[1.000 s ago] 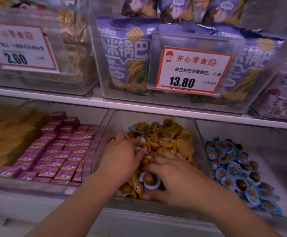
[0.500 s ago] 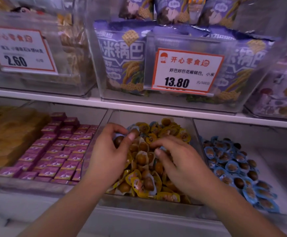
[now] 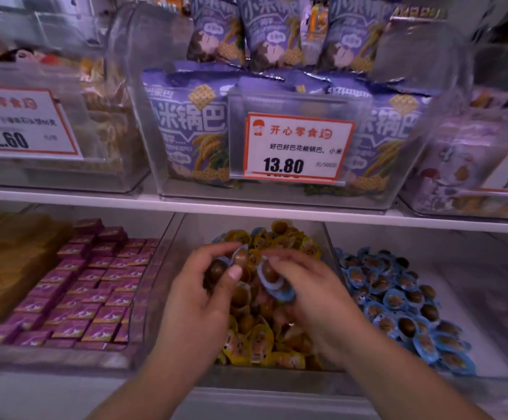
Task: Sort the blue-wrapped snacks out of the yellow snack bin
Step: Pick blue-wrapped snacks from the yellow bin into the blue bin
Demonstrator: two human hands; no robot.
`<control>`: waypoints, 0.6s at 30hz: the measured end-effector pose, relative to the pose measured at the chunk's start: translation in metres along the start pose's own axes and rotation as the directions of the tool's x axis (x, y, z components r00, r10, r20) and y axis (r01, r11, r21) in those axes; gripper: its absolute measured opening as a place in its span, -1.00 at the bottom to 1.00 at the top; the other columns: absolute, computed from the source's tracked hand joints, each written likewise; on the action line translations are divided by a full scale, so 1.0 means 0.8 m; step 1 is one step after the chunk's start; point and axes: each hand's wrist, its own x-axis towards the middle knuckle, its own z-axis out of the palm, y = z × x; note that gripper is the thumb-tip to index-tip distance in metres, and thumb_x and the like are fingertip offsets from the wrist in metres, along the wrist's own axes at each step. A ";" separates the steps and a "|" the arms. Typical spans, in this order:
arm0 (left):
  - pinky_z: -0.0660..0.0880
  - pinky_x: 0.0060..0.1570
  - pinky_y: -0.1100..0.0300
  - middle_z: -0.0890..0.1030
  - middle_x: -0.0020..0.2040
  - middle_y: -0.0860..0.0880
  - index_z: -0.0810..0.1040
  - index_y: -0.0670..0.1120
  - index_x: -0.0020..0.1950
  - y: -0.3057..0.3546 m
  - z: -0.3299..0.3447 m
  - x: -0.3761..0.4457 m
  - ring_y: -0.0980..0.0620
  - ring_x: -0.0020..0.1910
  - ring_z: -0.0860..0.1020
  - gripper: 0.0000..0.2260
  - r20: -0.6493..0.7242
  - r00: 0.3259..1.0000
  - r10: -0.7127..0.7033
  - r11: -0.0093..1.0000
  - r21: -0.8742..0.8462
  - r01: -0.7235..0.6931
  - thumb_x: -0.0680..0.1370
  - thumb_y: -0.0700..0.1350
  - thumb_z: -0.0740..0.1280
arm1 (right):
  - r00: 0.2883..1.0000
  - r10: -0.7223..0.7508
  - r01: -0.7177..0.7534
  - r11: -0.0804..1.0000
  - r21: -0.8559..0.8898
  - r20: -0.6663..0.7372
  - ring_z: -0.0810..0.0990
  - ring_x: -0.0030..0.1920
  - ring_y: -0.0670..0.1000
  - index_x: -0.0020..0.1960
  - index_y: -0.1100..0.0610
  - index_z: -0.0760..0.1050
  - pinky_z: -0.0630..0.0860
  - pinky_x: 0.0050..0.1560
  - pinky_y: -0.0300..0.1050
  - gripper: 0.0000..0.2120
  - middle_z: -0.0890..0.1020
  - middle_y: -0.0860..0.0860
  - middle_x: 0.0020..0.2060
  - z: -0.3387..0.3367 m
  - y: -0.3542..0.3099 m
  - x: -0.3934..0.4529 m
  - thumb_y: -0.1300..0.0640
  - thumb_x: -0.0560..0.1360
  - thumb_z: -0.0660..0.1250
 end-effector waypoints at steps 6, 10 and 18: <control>0.33 0.22 0.47 0.47 0.34 0.32 0.31 0.24 0.44 0.021 0.036 -0.016 0.28 0.33 0.44 -0.55 0.174 0.977 0.125 0.991 0.018 -0.130 0.57 -0.01 0.25 | 0.945 0.191 -0.308 0.793 0.525 0.266 0.66 0.04 0.12 0.23 0.19 0.60 0.60 0.09 0.03 -0.57 0.65 0.17 0.16 0.002 -0.011 -0.017 -0.10 0.56 0.27; 0.19 0.34 0.48 0.26 0.51 0.30 -0.01 0.08 0.60 0.028 0.048 -0.022 0.26 0.50 0.23 -0.31 0.318 0.927 0.198 0.978 -0.123 -0.167 0.56 0.01 0.27 | 0.987 0.117 -0.153 0.879 0.451 0.106 0.59 0.15 0.26 0.31 0.24 0.53 0.50 0.22 0.15 -0.58 0.63 0.23 0.18 -0.023 -0.025 -0.020 0.05 0.53 0.36; 0.27 0.36 0.31 0.31 0.51 0.24 0.23 0.17 0.55 0.033 0.059 -0.022 0.20 0.49 0.29 -0.43 0.334 0.901 0.278 0.958 -0.027 -0.286 0.55 -0.01 0.29 | 0.994 -0.091 0.060 0.921 0.386 0.062 0.69 -0.14 0.15 0.06 0.24 0.60 0.56 -0.34 -0.14 -0.74 0.69 0.22 -0.08 -0.099 -0.040 -0.031 0.21 0.38 0.44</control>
